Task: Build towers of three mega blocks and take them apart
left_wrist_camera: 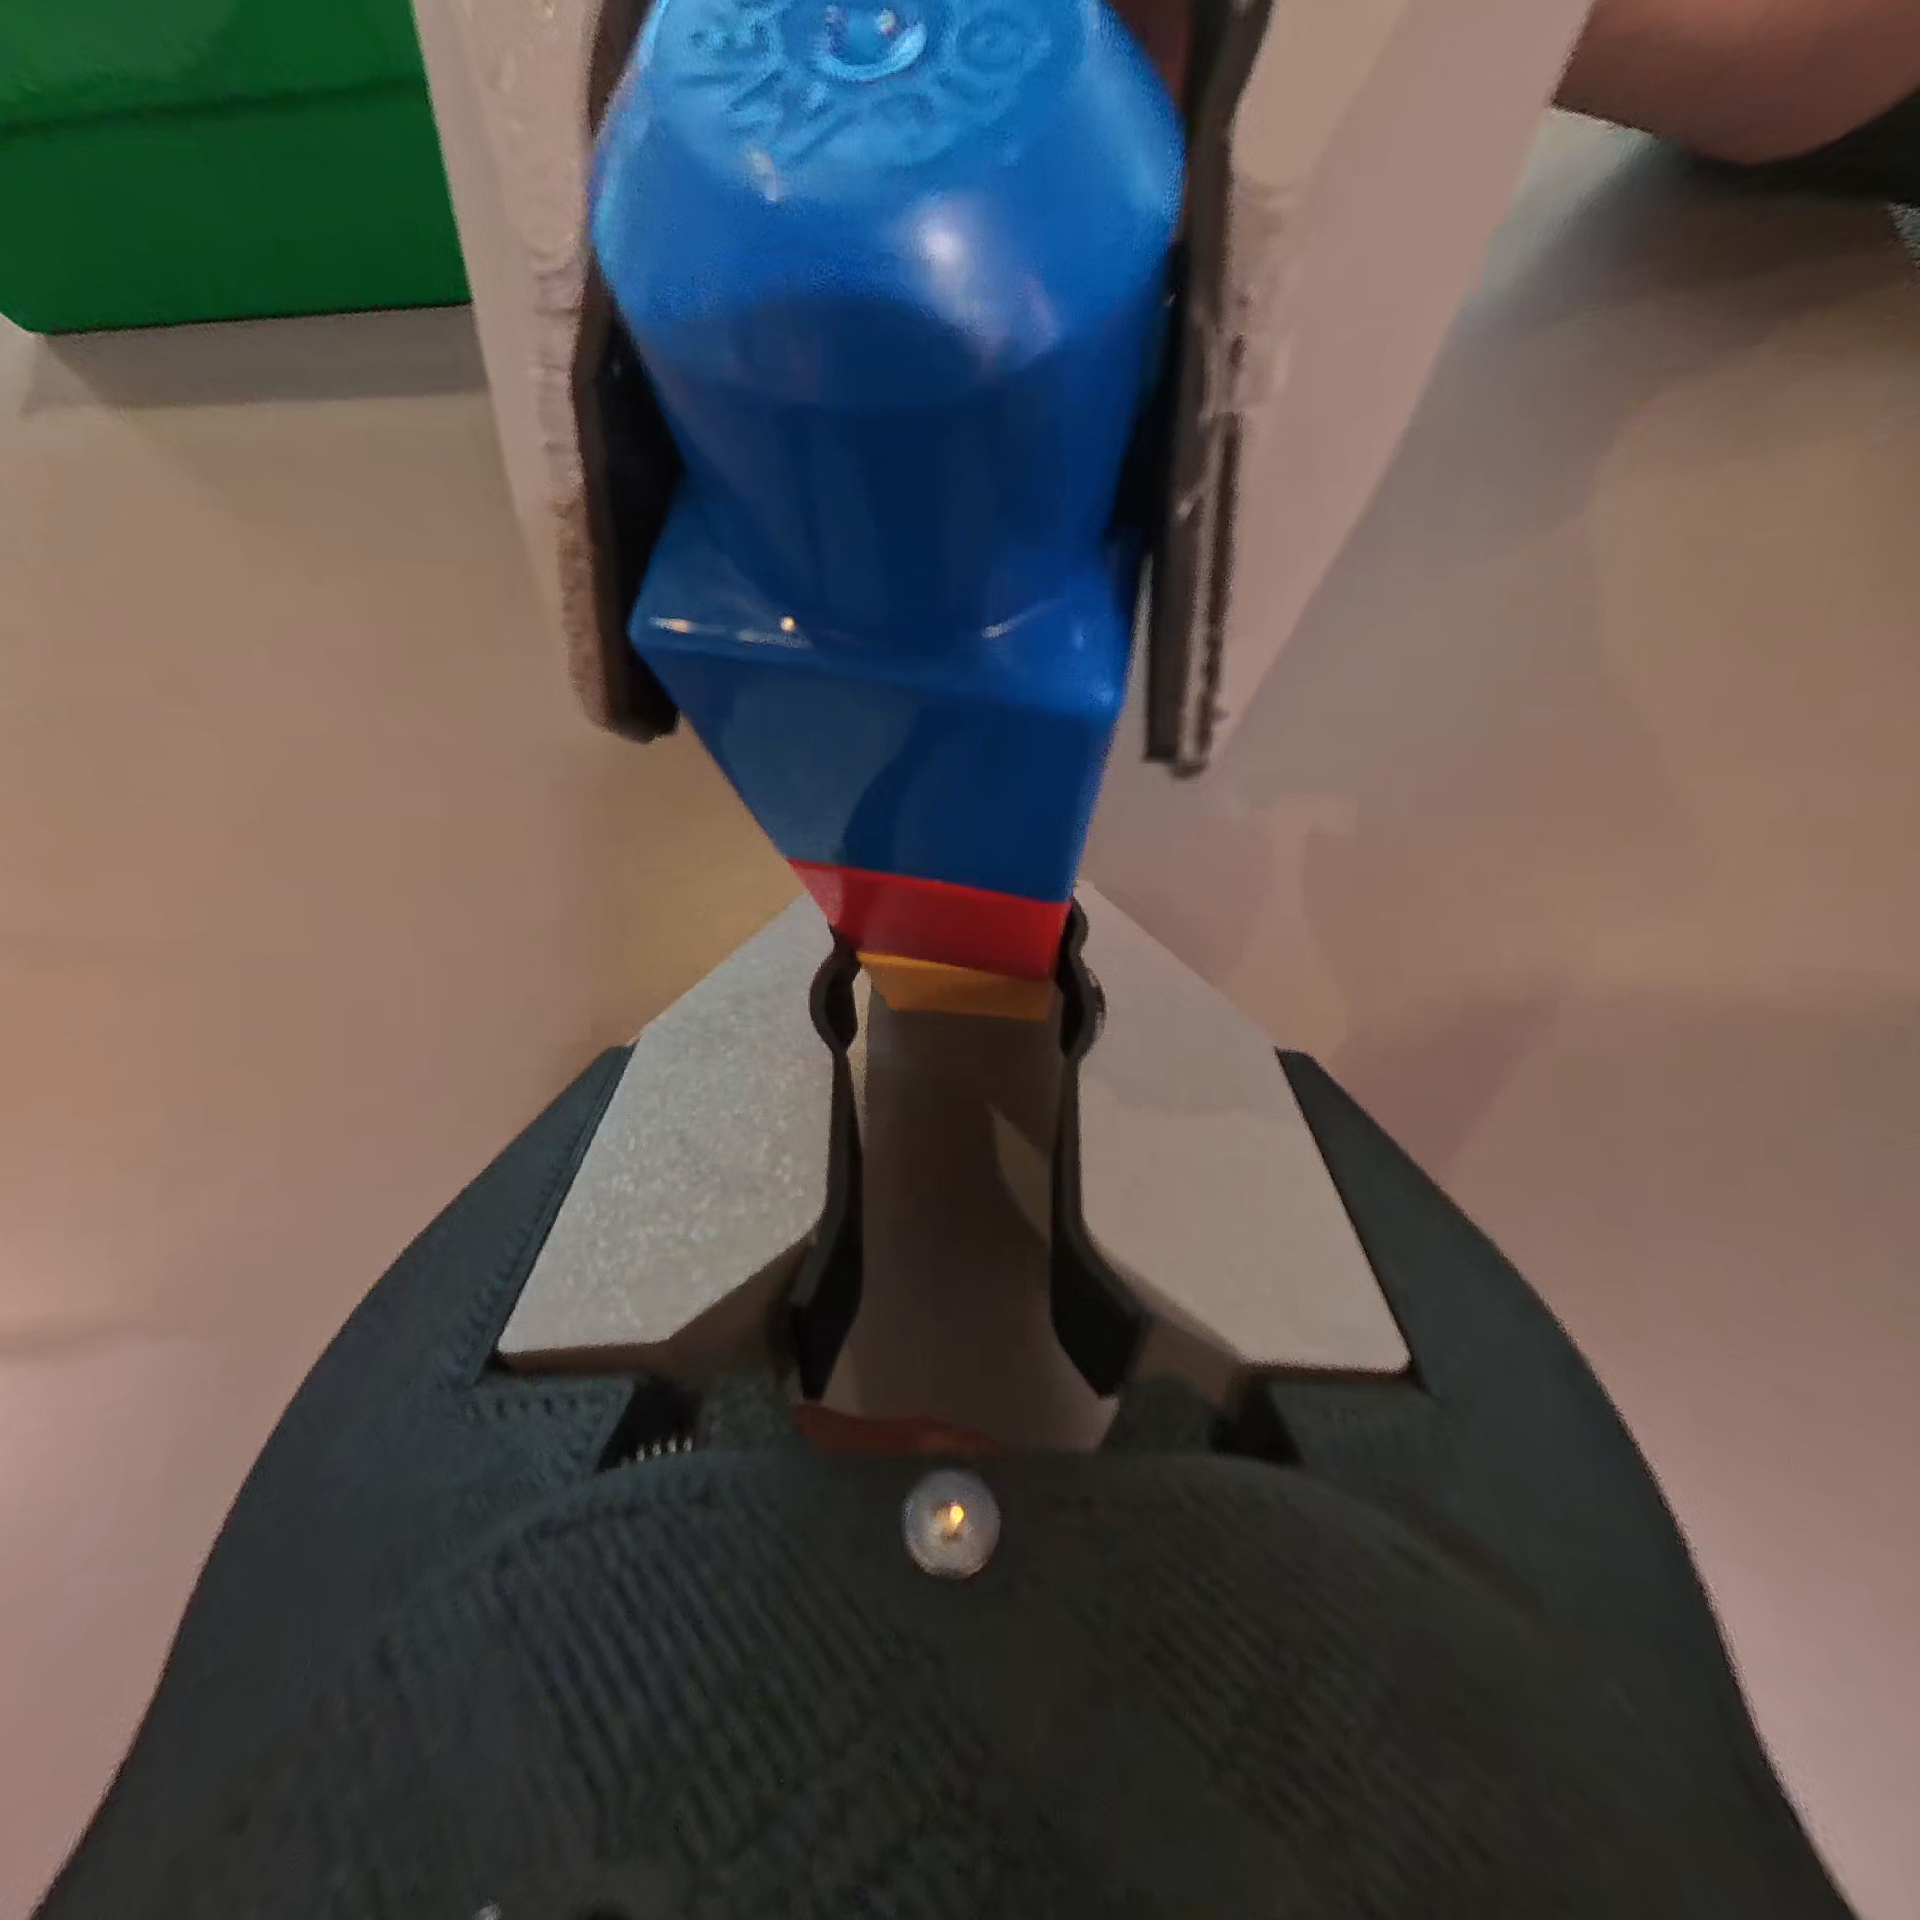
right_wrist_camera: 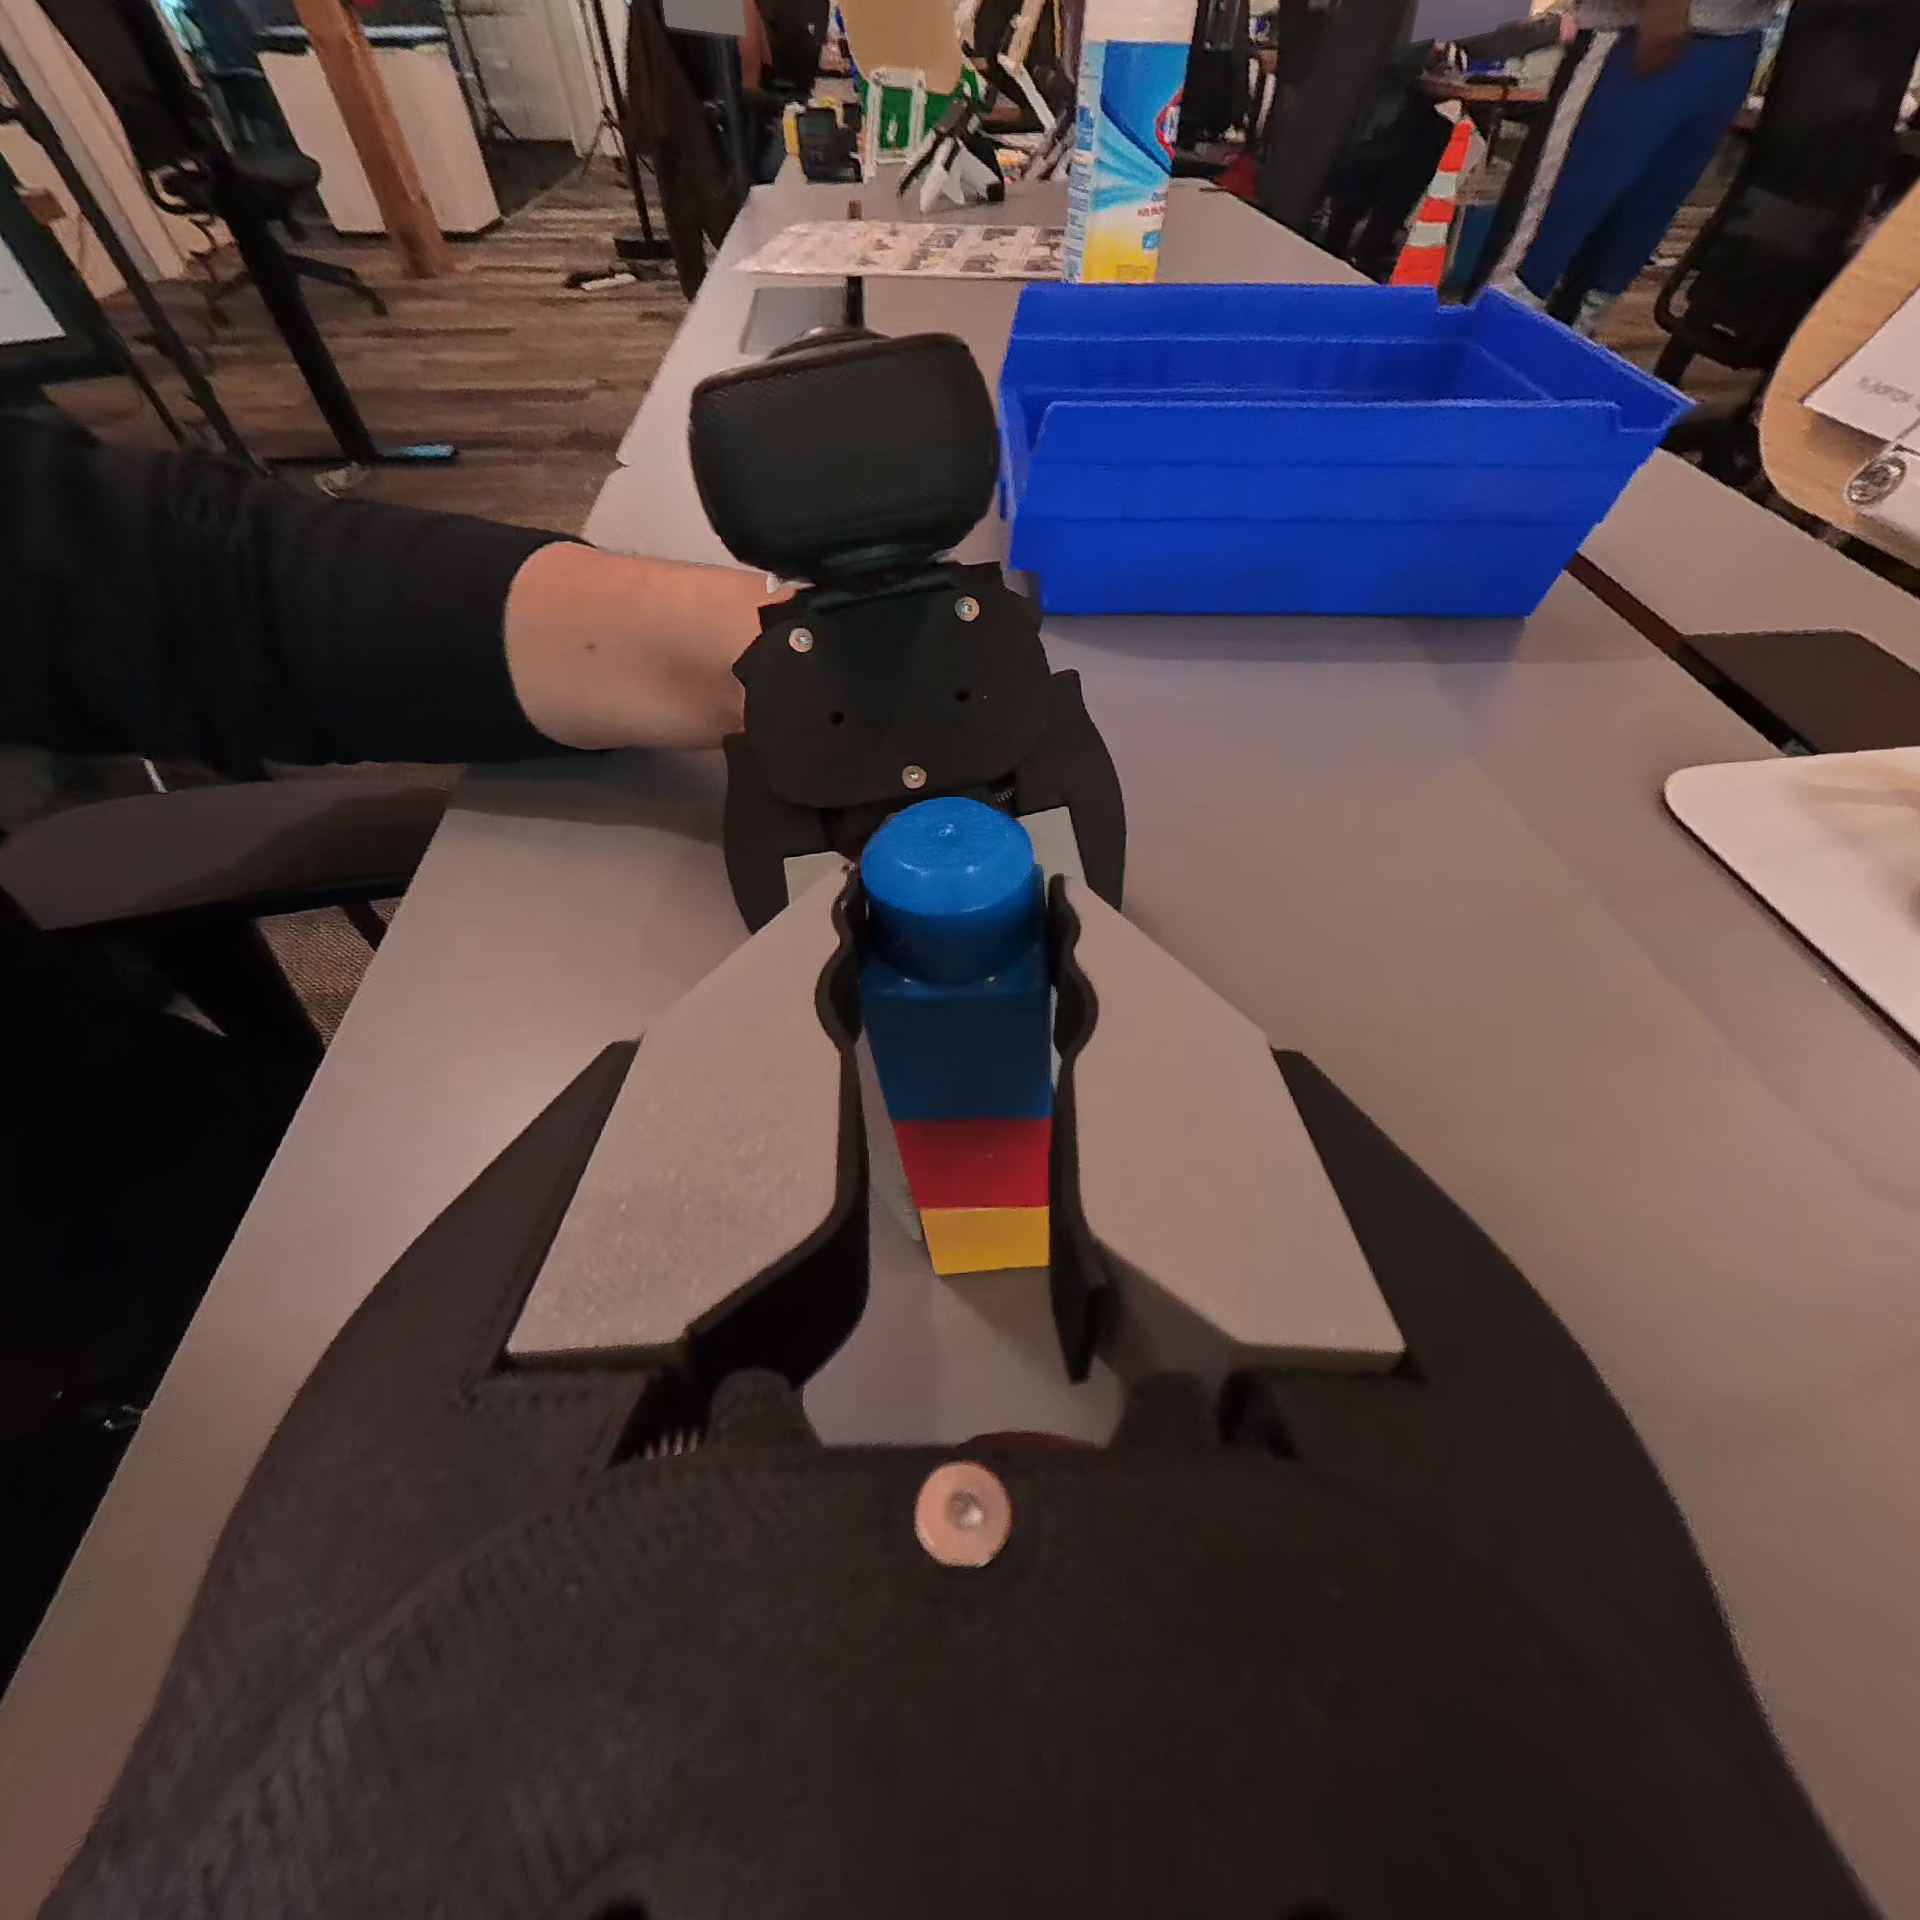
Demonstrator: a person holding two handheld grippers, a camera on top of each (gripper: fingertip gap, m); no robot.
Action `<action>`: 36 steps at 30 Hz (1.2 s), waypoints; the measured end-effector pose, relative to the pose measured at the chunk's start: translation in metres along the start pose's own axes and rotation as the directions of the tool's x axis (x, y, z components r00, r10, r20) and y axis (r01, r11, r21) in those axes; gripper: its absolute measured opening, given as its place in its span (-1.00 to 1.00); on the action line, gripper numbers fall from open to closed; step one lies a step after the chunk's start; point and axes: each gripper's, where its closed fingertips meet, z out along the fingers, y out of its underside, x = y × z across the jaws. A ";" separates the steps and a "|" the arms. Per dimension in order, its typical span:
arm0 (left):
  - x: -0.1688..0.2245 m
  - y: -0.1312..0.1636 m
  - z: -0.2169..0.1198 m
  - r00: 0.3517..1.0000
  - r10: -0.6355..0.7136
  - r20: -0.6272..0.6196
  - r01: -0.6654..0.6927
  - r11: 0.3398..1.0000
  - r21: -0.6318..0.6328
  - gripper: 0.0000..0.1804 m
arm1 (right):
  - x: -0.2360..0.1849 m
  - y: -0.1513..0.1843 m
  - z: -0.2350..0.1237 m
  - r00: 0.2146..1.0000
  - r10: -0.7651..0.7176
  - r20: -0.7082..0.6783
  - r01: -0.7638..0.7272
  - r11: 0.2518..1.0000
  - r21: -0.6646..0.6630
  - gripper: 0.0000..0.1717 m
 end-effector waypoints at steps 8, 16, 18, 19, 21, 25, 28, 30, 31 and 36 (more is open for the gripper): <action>0.005 0.000 -0.001 1.000 -0.007 -0.017 0.007 1.000 -0.001 -0.61 | -0.002 0.026 0.012 0.998 0.036 0.050 -0.032 0.997 -0.069 -0.50; -0.004 -0.003 -0.008 0.996 -0.076 0.039 0.074 0.996 0.043 -0.40 | 0.010 -0.039 -0.029 0.981 -0.090 -0.174 0.113 0.985 0.131 -0.59; -0.009 -0.001 -0.008 0.993 -0.092 0.069 0.090 0.995 0.036 -0.39 | 0.036 -0.062 -0.075 0.929 -0.070 -0.362 0.157 0.963 0.217 -0.58; -0.011 0.001 -0.008 0.992 -0.100 0.080 0.098 0.995 0.027 -0.39 | 0.053 -0.066 -0.103 0.884 -0.040 -0.466 0.169 0.957 0.237 -0.58; -0.013 0.005 -0.006 0.990 -0.104 0.093 0.105 0.995 0.000 -0.40 | 0.091 -0.056 -0.159 0.763 0.040 -0.646 0.149 0.960 0.235 -0.59; -0.011 0.011 0.000 0.992 -0.076 0.105 0.082 0.995 -0.054 -0.43 | 0.147 0.002 -0.227 0.581 0.124 -0.804 0.019 0.986 0.166 -0.58; -0.011 0.010 0.000 0.992 -0.063 0.111 0.069 0.996 -0.055 -0.45 | 0.170 0.034 -0.247 0.518 0.128 -0.846 -0.042 0.991 0.124 -0.58; -0.011 0.010 0.000 0.991 -0.063 0.115 0.070 0.996 -0.054 -0.46 | 0.176 0.050 -0.249 0.520 0.143 -0.842 -0.097 0.989 0.108 -0.58; -0.011 0.010 0.000 0.991 -0.063 0.116 0.069 0.996 -0.053 -0.47 | 0.178 0.053 -0.250 0.517 0.150 -0.843 -0.109 0.988 0.110 -0.58; -0.010 0.011 -0.001 0.991 -0.061 0.117 0.068 0.996 -0.055 -0.47 | 0.183 0.071 -0.248 0.523 0.210 -0.826 -0.197 0.973 0.122 -0.58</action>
